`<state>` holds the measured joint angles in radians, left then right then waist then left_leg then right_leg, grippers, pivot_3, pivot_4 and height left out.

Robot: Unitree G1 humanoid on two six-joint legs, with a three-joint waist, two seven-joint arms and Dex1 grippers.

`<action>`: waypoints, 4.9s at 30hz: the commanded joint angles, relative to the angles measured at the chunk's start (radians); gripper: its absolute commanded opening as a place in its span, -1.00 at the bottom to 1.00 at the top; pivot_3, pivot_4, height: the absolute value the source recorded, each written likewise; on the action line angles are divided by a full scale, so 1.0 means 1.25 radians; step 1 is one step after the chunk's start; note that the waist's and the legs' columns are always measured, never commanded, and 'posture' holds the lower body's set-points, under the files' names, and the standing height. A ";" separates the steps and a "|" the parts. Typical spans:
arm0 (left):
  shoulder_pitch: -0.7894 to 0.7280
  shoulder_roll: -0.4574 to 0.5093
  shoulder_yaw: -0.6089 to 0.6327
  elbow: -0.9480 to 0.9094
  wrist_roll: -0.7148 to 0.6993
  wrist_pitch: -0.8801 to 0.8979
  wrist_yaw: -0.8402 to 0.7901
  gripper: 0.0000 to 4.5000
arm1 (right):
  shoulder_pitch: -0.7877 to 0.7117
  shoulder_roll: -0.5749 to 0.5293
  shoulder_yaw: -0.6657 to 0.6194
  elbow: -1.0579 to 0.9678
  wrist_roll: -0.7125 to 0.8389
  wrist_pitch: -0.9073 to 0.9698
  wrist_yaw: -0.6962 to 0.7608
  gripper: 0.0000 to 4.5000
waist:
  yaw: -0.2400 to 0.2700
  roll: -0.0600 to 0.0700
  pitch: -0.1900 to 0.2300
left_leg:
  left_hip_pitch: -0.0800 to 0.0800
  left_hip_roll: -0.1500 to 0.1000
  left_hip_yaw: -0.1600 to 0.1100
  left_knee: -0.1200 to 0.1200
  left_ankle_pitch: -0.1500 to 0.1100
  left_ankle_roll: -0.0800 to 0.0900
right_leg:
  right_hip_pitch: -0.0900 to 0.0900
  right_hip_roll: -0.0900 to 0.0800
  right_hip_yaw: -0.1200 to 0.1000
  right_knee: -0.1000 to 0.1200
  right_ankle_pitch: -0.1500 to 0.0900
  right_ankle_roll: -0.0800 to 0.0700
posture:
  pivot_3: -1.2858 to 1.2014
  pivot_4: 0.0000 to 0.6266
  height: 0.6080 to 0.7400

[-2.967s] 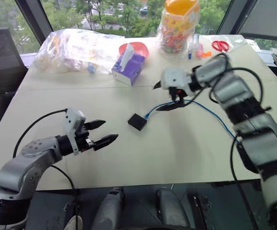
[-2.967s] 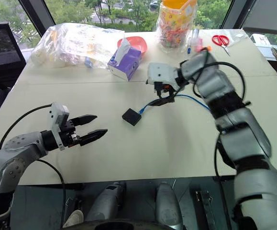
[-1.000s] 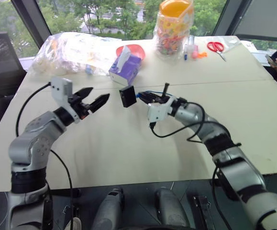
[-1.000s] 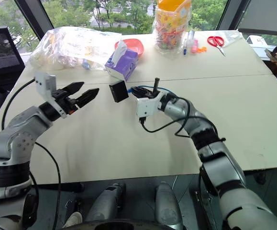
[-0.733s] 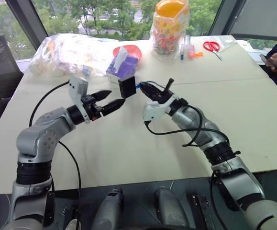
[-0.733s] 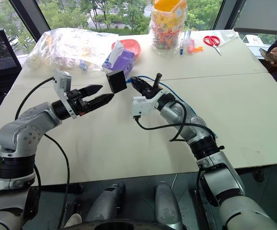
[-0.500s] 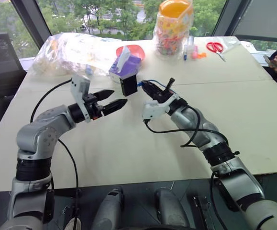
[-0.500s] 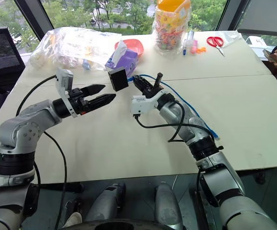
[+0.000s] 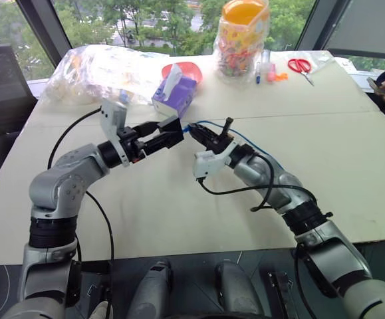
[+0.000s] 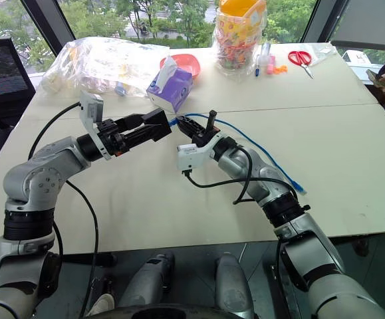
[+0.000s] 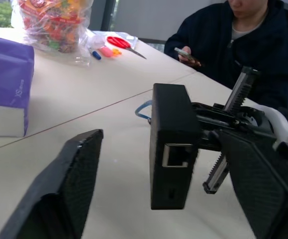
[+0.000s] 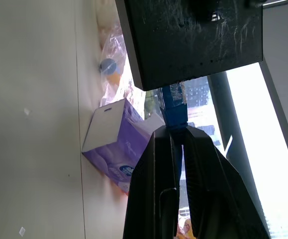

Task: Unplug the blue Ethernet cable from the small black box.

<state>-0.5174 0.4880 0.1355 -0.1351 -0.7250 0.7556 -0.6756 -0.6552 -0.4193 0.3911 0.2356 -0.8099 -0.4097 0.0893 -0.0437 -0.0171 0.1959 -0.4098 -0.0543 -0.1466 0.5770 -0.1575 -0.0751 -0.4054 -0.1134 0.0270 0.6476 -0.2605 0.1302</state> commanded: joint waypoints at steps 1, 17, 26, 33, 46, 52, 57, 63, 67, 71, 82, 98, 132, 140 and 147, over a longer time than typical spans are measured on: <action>-0.001 0.000 -0.003 -0.014 0.004 -0.015 -0.015 -0.01 | -0.004 -0.004 -0.009 -0.045 0.016 -0.003 0.005 -1.00 | 0.000 0.000 0.000 | 0.000 0.000 0.000 0.000 0.000 0.000 | 0.000 0.000 0.000 0.000 0.000 0.000 | 0.03 -0.52 0.82; 0.014 0.056 -0.026 -0.008 0.026 -0.005 -0.086 -0.78 | -0.024 -0.016 -0.031 -0.069 0.264 0.029 0.289 -0.07 | -0.001 -0.001 0.000 | 0.000 0.000 0.000 0.000 0.000 0.000 | 0.000 0.000 0.000 0.000 0.000 0.000 | 0.03 -0.52 0.82; -0.004 0.136 -0.030 0.013 0.025 -0.034 -0.244 -0.78 | -0.141 -0.089 -0.089 -0.091 0.696 0.322 0.806 0.98 | 0.000 -0.001 0.001 | -0.001 0.000 0.000 0.000 0.000 0.000 | 0.000 0.000 0.000 -0.002 0.000 0.000 | 0.03 -0.52 0.82; -0.027 0.166 -0.021 0.016 -0.002 -0.028 -0.345 -0.78 | -0.260 -0.079 -0.147 -0.052 0.917 0.655 0.980 0.98 | 0.000 -0.001 0.001 | -0.001 0.000 0.000 -0.001 0.000 0.000 | -0.001 -0.001 -0.001 -0.002 0.000 0.000 | 0.03 -0.52 0.82; -0.069 0.174 0.013 0.018 -0.059 0.009 -0.353 -0.78 | -0.312 -0.035 -0.138 0.050 0.965 0.832 1.049 0.21 | -0.001 -0.001 0.001 | -0.008 0.000 0.000 -0.001 -0.001 0.000 | -0.007 -0.001 -0.001 -0.002 0.002 0.004 | 0.03 -0.52 0.82; -0.076 0.171 0.007 0.018 -0.061 0.011 -0.354 -0.78 | -0.329 -0.025 -0.136 0.058 0.970 0.870 1.069 0.21 | -0.001 -0.001 0.001 | -0.011 0.000 0.000 0.000 0.000 0.000 | -0.010 -0.001 -0.001 -0.001 0.002 0.004 | 0.03 -0.52 0.82; -0.072 0.171 -0.006 0.013 -0.047 0.000 -0.359 -0.78 | -0.322 -0.023 -0.131 0.033 0.977 0.898 1.084 0.21 | -0.001 -0.001 0.001 | -0.013 0.000 0.000 0.000 0.000 0.000 | -0.012 -0.001 -0.001 -0.001 0.002 0.004 | 0.03 -0.52 0.82; -0.064 0.174 -0.024 0.013 -0.023 -0.023 -0.372 -0.78 | -0.318 -0.024 -0.130 0.021 0.978 0.906 1.089 0.21 | -0.001 -0.001 0.001 | -0.013 0.000 0.000 0.000 0.000 0.000 | -0.012 -0.001 -0.001 -0.001 0.002 0.004 | 0.03 -0.52 0.82; -0.063 0.170 -0.029 0.010 -0.017 -0.026 -0.372 -0.78 | -0.319 -0.025 -0.128 0.019 0.976 0.913 1.085 -0.40 | -0.001 -0.001 0.001 | -0.013 0.000 0.000 0.000 0.000 0.000 | -0.012 -0.001 -0.001 -0.001 0.002 0.004 | 0.03 -0.52 0.82; -0.067 0.165 -0.031 0.008 -0.018 -0.024 -0.367 -0.78 | -0.320 -0.025 -0.124 0.017 0.976 0.923 1.084 -0.40 | -0.001 -0.001 0.001 | -0.013 0.000 0.000 0.000 0.000 0.000 | -0.012 -0.001 -0.001 -0.001 0.002 0.004 | 0.03 -0.52 0.82; -0.063 0.161 -0.033 -0.006 -0.022 -0.019 -0.360 -0.78 | -0.324 -0.020 -0.117 0.015 0.981 0.931 1.091 -0.40 | -0.001 -0.001 0.001 | -0.013 0.000 0.000 0.000 0.000 0.000 | -0.012 -0.001 -0.001 0.000 0.002 0.004 | 0.03 -0.52 0.82; -0.042 0.184 -0.058 -0.002 0.029 -0.065 -0.396 -0.78 | -0.319 -0.032 -0.113 0.014 0.974 0.919 1.103 -0.40 | -0.001 -0.001 0.001 | -0.013 0.000 0.000 0.001 0.000 0.000 | -0.012 -0.001 -0.001 0.000 0.002 0.004 | 0.03 -0.52 0.82; -0.058 0.179 -0.040 0.009 0.012 -0.048 -0.409 -0.78 | -0.315 -0.023 -0.106 0.065 0.950 0.875 1.077 -0.40 | -0.002 -0.001 0.001 | -0.012 0.000 0.000 0.001 0.000 0.000 | -0.012 -0.001 -0.001 0.001 0.002 0.005 | 0.03 -0.52 0.82; -0.063 0.175 -0.039 0.016 0.015 -0.054 -0.403 -0.78 | -0.302 -0.022 -0.097 0.047 0.954 0.886 1.085 -0.40 | -0.002 -0.001 0.001 | -0.012 0.000 0.000 0.002 0.000 0.000 | -0.012 -0.001 -0.001 0.001 0.002 0.005 | 0.03 -0.52 0.82; -0.062 0.174 -0.038 0.013 0.014 -0.053 -0.400 -0.78 | -0.295 -0.020 -0.096 0.033 0.955 0.892 1.082 -0.40 | -0.002 -0.001 0.001 | -0.012 0.000 0.000 0.002 0.000 0.000 | -0.012 -0.001 -0.001 0.002 0.002 0.005 | 0.03 -0.52 0.82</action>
<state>-0.5761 0.7048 0.0560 -0.1002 -0.6895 0.7075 -1.1769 -1.0212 -0.4431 0.2753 0.3155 0.3727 0.7080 1.4368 -0.0457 -0.0179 0.1972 -0.4254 -0.0547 -0.1465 0.5795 -0.1578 -0.0747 -0.4203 -0.1145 0.0253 0.6497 -0.2577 0.1360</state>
